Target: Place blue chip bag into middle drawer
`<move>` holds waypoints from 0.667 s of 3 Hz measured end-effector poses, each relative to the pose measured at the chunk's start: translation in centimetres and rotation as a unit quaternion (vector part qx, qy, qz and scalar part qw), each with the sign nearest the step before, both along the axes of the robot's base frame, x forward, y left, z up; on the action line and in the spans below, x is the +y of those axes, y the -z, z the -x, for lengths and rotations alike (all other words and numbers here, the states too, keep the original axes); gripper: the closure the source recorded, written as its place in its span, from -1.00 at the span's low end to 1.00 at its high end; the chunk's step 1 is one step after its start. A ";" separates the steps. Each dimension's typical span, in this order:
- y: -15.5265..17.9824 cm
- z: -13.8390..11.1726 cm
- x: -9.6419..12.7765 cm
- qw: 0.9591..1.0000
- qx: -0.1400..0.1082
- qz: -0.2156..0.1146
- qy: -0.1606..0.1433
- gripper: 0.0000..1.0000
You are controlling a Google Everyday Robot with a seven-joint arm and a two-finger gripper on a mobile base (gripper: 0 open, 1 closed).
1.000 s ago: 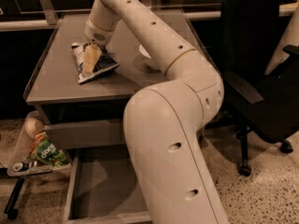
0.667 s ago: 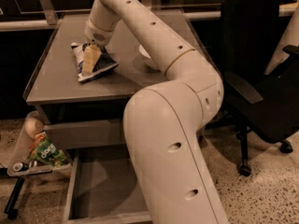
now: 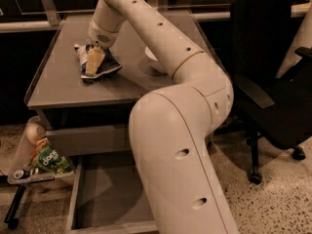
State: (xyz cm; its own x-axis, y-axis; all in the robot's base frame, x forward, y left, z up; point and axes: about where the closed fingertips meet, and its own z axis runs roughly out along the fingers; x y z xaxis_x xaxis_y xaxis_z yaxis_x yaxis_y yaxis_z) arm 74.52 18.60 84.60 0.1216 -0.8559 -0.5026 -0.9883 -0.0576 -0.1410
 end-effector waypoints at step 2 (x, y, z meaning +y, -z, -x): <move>-2.6 1.0 0.2 1.000 -0.017 -0.002 0.006 1.00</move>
Offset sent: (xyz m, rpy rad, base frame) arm -0.0482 -0.0021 0.0699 0.0132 -0.1094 -0.0398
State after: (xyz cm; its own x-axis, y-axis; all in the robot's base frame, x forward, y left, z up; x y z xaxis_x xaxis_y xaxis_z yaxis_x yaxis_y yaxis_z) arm 73.52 18.77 87.16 0.1291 -0.8552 -0.5020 -0.9835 -0.0458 -0.1750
